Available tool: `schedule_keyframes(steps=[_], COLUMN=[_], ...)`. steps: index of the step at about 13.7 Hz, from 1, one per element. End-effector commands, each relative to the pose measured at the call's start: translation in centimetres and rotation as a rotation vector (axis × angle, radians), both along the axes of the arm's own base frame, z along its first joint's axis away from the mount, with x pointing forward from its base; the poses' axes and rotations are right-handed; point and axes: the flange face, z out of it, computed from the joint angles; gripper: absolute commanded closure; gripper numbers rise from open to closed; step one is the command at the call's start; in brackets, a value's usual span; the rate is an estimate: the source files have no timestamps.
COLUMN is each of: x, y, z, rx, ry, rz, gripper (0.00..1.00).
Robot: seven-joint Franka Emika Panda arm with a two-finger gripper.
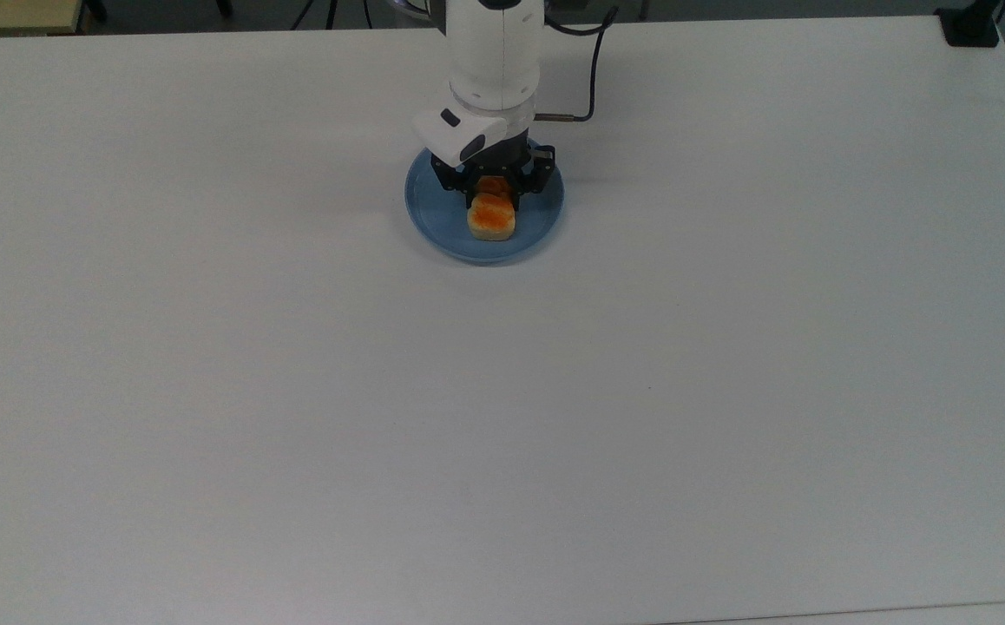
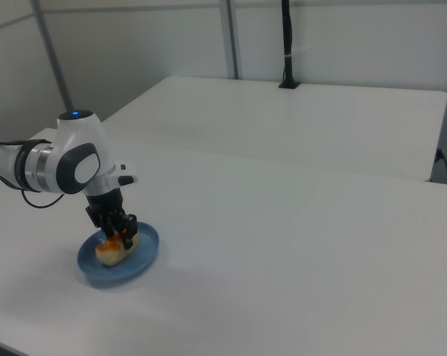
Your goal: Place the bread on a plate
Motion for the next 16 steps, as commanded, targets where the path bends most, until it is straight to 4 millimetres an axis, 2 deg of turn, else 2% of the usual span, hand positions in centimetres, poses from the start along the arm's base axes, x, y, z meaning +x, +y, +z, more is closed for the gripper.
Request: schedule_keyframes(steps=[1, 2, 3, 6, 8, 11, 16], x=[0.5, 0.4, 0.5, 1.2, 2.2, 3.9, 4.9], y=[0.2, 0.1, 0.0, -0.2, -0.6, -1.2, -3.4], z=[0.2, 0.4, 0.9, 4.0, 7.3, 14.1, 20.5], rx=[0.003, 0.002, 0.004, -0.008, -0.012, -0.020, -0.019], ry=[-0.019, -0.019, -0.024, 0.032, 0.054, 0.083, 0.062], rz=[-0.011, -0.010, -0.011, -0.015, -0.024, -0.038, -0.079], gripper=[0.32, 0.07, 0.00, 0.00, 0.00, 0.00, 0.00])
